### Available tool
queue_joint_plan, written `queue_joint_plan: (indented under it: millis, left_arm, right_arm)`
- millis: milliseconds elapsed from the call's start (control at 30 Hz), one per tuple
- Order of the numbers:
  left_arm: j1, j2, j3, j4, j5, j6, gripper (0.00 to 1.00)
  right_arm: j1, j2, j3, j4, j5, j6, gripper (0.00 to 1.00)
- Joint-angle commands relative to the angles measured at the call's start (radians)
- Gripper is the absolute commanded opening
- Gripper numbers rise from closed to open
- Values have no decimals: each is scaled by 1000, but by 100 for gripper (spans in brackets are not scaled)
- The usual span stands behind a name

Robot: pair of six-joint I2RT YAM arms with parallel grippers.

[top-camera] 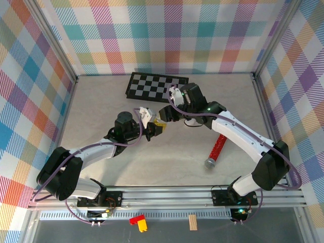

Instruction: Insert wireless bluetooth earbuds into charging case

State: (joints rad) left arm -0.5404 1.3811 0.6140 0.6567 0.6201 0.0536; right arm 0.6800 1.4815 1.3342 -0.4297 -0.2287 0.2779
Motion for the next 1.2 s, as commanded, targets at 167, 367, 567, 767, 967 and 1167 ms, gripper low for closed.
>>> queue_joint_plan:
  millis: [167, 367, 567, 767, 967, 1167]
  left_arm:
    - [12, -7, 18, 32, 17, 17, 0]
    - [11, -19, 20, 29, 15, 11, 0]
    - [11, -25, 21, 24, 15, 9, 0]
    - [11, -33, 23, 23, 19, 8, 0]
    - [13, -37, 17, 28, 20, 9, 0]
    - [14, -77, 18, 1, 36, 12, 0]
  right_arm:
    - [-16, -19, -5, -4, -35, 5, 46]
    - [-16, 4, 5, -25, -95, -13, 45]
    - [-16, 20, 13, -29, -135, -20, 43]
    - [-16, 28, 11, -30, -155, -20, 43]
    - [-19, 23, -2, -11, -193, -52, 40]
    - [-44, 29, 21, -37, -304, -116, 36]
